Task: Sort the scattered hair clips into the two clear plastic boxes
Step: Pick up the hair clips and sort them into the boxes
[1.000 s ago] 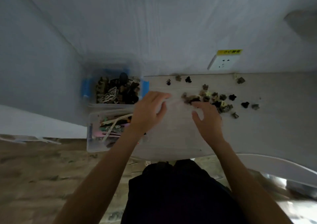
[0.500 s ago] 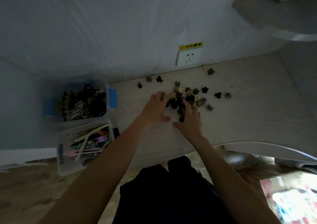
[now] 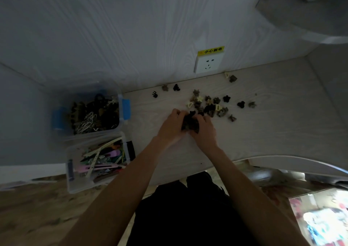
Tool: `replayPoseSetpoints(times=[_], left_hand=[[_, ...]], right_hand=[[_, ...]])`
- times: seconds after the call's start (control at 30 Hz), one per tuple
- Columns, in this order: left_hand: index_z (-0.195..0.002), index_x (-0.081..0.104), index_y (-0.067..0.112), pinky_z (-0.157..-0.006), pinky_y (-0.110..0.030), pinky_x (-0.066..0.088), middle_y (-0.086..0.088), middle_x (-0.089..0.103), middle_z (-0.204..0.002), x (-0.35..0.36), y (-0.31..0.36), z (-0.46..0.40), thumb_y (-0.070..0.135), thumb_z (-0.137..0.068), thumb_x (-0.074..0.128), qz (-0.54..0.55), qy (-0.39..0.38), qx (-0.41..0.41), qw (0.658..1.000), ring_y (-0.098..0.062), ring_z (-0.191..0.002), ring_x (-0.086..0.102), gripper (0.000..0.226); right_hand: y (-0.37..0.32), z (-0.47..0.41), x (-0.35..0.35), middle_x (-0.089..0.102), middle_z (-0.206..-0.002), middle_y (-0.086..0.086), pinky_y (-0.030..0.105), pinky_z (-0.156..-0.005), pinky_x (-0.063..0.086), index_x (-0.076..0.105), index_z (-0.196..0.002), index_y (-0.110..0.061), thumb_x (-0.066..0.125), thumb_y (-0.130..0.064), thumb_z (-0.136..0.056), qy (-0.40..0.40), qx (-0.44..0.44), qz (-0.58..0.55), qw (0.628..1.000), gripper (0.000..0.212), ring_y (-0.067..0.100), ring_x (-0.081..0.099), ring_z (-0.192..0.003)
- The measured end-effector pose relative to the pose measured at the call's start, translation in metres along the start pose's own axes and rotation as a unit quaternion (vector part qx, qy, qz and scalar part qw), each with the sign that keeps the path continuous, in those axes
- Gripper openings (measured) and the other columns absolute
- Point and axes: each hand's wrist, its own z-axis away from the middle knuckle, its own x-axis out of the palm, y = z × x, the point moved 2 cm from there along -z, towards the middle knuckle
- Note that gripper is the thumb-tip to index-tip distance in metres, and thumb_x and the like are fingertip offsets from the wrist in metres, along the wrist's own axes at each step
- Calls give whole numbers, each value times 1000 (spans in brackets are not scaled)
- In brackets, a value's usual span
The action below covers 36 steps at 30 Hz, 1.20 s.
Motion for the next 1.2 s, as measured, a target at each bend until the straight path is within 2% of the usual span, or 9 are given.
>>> replayPoseSetpoints(times=[0.27, 0.43, 0.6, 0.73, 0.8, 0.87, 0.97, 1.13, 1.2], left_hand=[[-133, 43, 17, -82, -18, 33, -14, 44, -116, 3, -6, 4, 23, -89, 57, 40, -6, -28, 999, -24, -103, 49, 47], [-132, 45, 19, -86, -13, 33, -11, 44, -119, 6, -6, 8, 15, -90, 56, 105, 29, -47, 993, -20, -106, 51, 43], [-126, 51, 22, -91, -19, 39, -8, 45, -117, -4, -3, 14, 17, -88, 61, 189, 76, -64, 977, -19, -106, 53, 40], [-125, 52, 19, -86, -16, 42, -9, 46, -119, -33, -2, 26, 16, -86, 63, 229, 117, -64, 964, -16, -100, 55, 40], [-124, 52, 16, -84, -14, 44, -11, 48, -120, -58, -6, 36, 15, -85, 65, 240, 164, -57, 955, -11, -95, 55, 41], [-123, 53, 13, -79, -7, 45, -11, 52, -119, -90, -15, 49, 14, -84, 66, 239, 222, -45, 944, -4, -90, 55, 41], [-118, 56, 9, -75, 2, 38, -6, 58, -113, -136, -33, 71, 14, -82, 68, 189, 299, -37, 935, -4, -92, 55, 38], [-119, 56, 16, -92, -23, 42, -11, 56, -116, -177, -84, 110, 27, -82, 67, 72, 355, -116, 925, -19, -106, 53, 41], [-123, 54, 17, -89, -22, 40, -12, 50, -121, -183, -99, 121, 24, -84, 65, 17, 344, -149, 927, -22, -107, 53, 41]], right_hand=[[3, -1, -2, 57, -119, 19, 39, -89, 47, 50, -131, -16, 60, -16, -88, 5, -23, -59, 998, 45, 32, 57, -103], [2, 1, -2, 64, -113, 16, 21, -83, 40, 56, -126, -14, 59, -8, -87, 24, -46, -80, 995, 39, 27, 60, -100], [-11, 2, -10, 68, -104, 12, 24, -82, 49, 59, -122, -15, 59, -4, -86, 23, -50, -120, 991, 37, 24, 63, -90], [-41, 0, -24, 68, -98, 8, 3, -67, 45, 60, -120, -14, 59, -8, -88, 1, -64, -191, 980, 32, 8, 62, -69], [-67, -2, -29, 66, -98, 3, 10, -72, 52, 60, -120, -15, 60, -10, -88, -24, -85, -235, 968, 32, 1, 62, -69], [-101, -4, -30, 64, -101, 1, 26, -77, 57, 60, -119, -15, 61, -9, -87, -52, -121, -282, 950, 33, 6, 65, -74], [-152, -8, -21, 64, -102, 5, 34, -77, 59, 61, -118, -14, 61, -7, -87, -89, -163, -336, 924, 32, 13, 67, -77], [-219, -8, 13, 62, -105, 15, 18, -65, 58, 57, -122, -6, 56, -2, -89, -195, -187, -338, 901, 33, 9, 64, -75], [-233, -11, 30, 62, -113, 21, 30, -71, 60, 57, -123, -4, 55, -2, -90, -217, -187, -295, 911, 33, 21, 65, -81]])
